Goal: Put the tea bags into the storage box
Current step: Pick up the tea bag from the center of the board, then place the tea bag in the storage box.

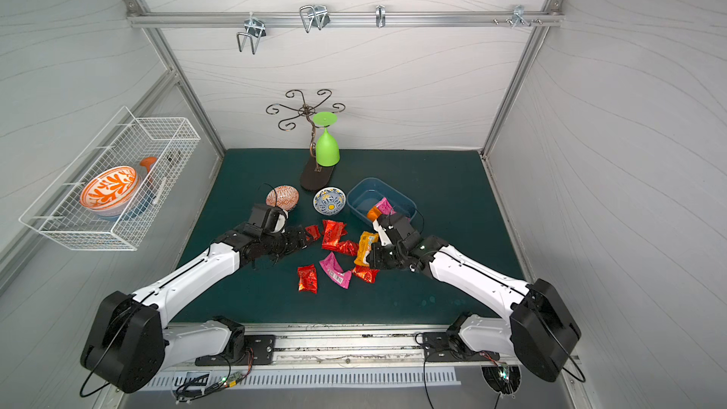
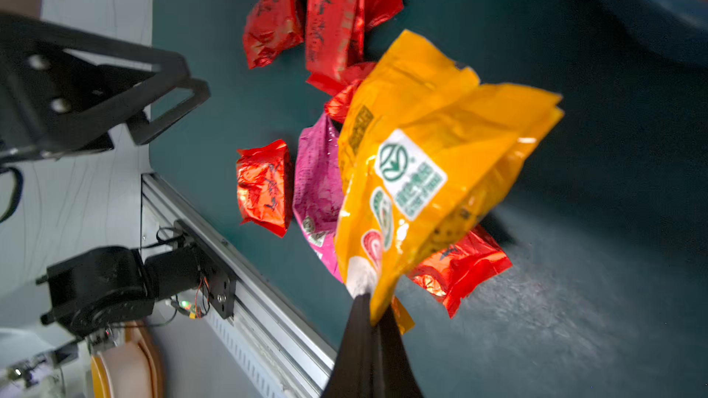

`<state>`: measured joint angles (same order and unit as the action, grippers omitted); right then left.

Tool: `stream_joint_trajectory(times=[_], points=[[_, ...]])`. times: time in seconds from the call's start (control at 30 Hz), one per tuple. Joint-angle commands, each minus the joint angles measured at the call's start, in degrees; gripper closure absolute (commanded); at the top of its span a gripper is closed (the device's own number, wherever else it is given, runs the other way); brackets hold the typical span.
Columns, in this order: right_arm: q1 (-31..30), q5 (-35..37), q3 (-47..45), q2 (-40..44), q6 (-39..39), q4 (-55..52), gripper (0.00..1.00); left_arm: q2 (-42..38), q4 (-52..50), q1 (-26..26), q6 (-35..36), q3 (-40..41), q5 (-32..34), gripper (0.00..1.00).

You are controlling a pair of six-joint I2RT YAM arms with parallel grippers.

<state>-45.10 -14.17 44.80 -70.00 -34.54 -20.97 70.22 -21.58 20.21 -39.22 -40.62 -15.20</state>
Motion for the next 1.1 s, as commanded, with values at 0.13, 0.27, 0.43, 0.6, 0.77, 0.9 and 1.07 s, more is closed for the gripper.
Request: stream_joint_trajectory(times=[0.13,0.27,0.43,0.6,0.77,0.9,1.07], points=[[4.2,2.5,13.0,-2.0,25.5,-11.7,1.00,0.6,0.8,0.2,0.1,-2.1,-0.8,0.16],[10.9,1.5,18.4,-5.2,34.3,-13.8,1.00,-0.1,0.5,0.2,0.3,-1.8,-0.5,0.16],[15.1,6.5,23.3,-8.7,43.6,-16.0,1.00,-0.6,0.4,0.2,0.0,-1.1,-0.2,0.16],[15.7,8.5,25.5,-12.8,57.7,-17.7,1.00,-0.2,0.6,0.2,0.3,-1.2,-0.4,0.16],[16.1,11.7,28.3,-18.2,64.8,-20.1,1.00,0.2,0.7,0.2,0.4,-1.5,-0.4,0.16],[16.2,13.7,31.1,-23.2,67.0,-21.6,1.00,0.2,0.6,0.2,0.6,-1.4,-0.1,0.16],[15.9,15.6,34.3,-29.1,68.1,-24.9,1.00,-0.2,0.1,0.2,0.7,-1.1,0.3,0.16]])
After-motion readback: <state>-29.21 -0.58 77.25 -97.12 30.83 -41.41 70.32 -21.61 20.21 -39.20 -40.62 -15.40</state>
